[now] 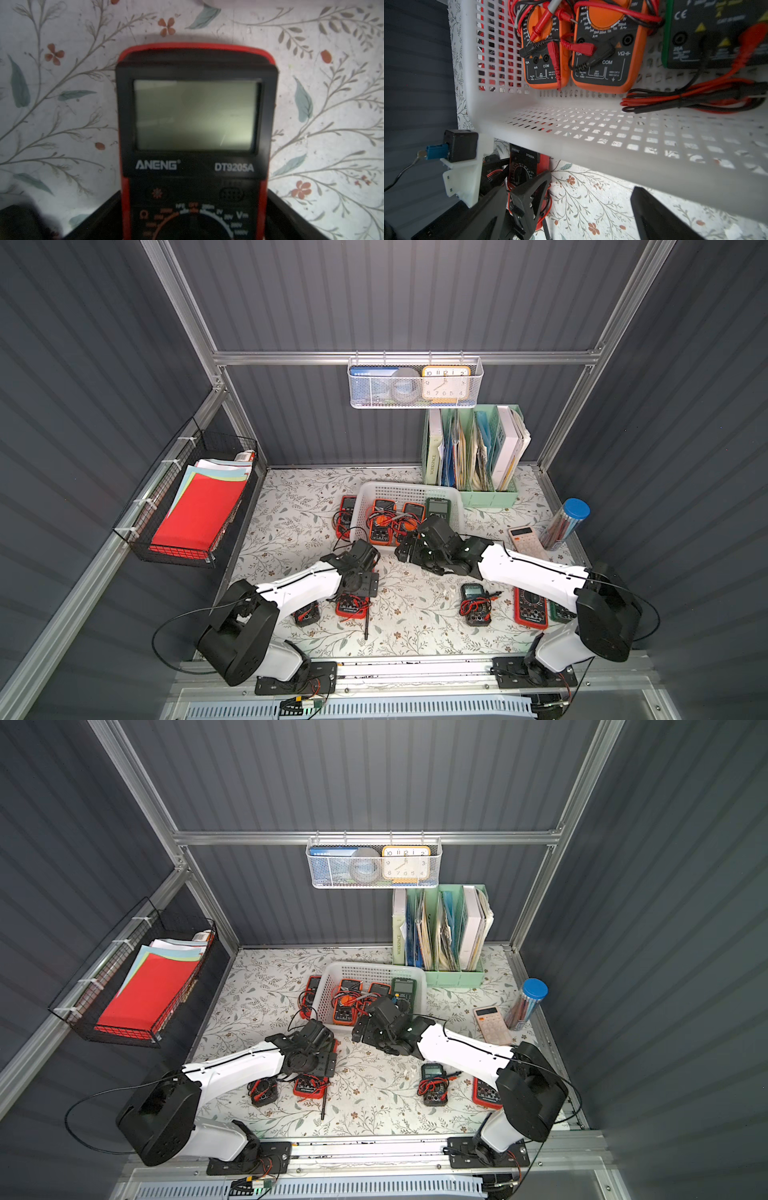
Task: Put the multimeter into the basket
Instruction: Pick up the multimeter from the center of the board.
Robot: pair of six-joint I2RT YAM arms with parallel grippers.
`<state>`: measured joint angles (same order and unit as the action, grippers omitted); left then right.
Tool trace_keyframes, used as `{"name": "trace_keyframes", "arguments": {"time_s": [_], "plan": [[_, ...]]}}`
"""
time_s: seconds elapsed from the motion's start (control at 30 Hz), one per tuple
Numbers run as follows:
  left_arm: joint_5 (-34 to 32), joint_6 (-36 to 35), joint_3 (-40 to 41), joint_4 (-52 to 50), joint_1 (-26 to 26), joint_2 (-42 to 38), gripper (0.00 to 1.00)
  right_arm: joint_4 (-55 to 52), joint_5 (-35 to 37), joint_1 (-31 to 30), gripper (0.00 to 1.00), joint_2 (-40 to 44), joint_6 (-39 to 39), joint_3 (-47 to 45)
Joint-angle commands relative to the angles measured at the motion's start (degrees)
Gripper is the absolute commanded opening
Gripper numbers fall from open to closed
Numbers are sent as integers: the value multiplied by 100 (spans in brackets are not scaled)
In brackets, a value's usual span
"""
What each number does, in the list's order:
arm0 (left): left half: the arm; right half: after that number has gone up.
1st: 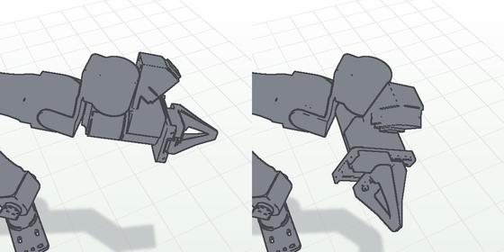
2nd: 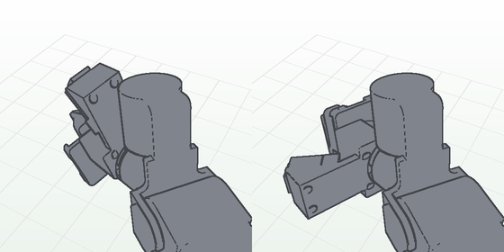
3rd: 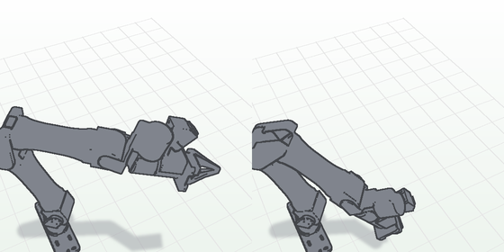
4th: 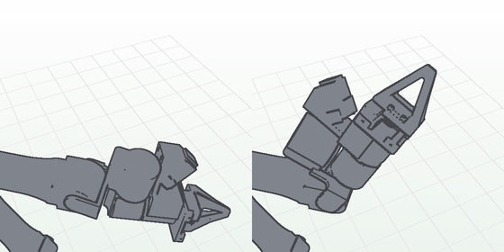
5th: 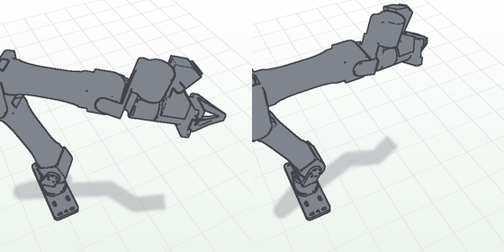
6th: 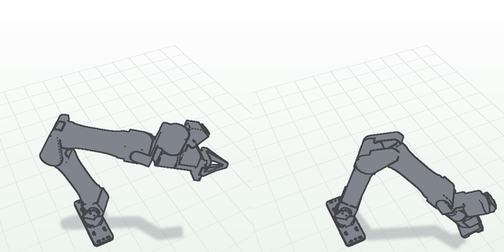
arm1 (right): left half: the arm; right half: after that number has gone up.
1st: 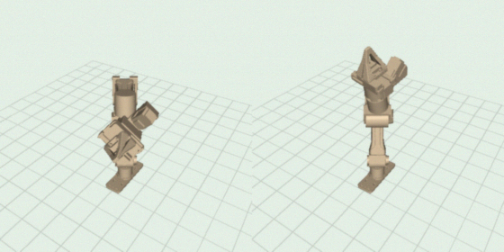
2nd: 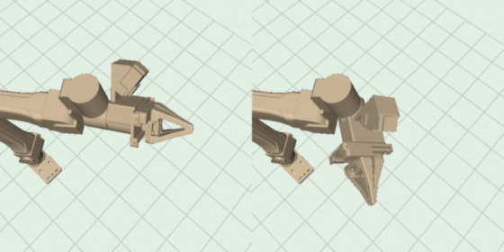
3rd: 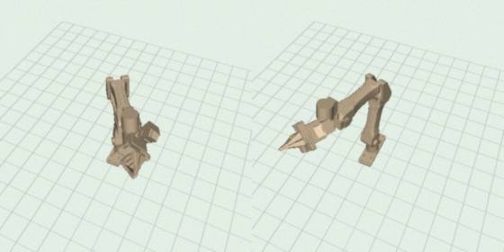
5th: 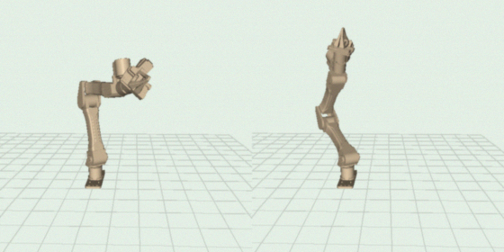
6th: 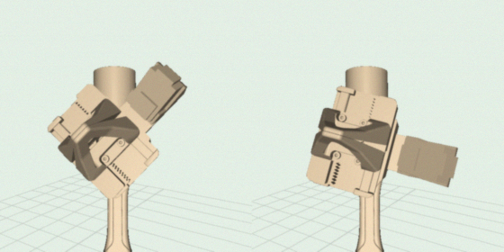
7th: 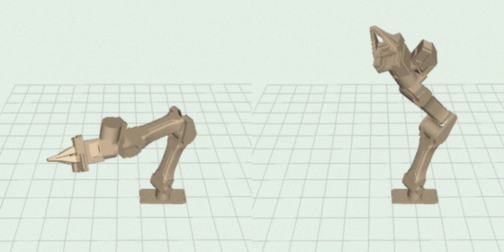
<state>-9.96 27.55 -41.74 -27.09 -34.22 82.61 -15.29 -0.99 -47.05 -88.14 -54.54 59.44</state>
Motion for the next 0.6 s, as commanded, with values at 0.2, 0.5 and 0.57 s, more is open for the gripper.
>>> {"name": "trace_keyframes", "arguments": {"time_s": [0.2, 0.5, 0.57], "plan": [[-36, 371, 188, -405, 3, -526, 67, -245, 189, -25, 99, 191, 71, -51], [176, 592, -77, -1399, -6, -1582, 41, -434, 287, 48, 99, 314, 134, 130], [239, 612, -210, -1701, -1, -1849, 40, -469, 326, 140, 99, 420, 140, 177]]}}
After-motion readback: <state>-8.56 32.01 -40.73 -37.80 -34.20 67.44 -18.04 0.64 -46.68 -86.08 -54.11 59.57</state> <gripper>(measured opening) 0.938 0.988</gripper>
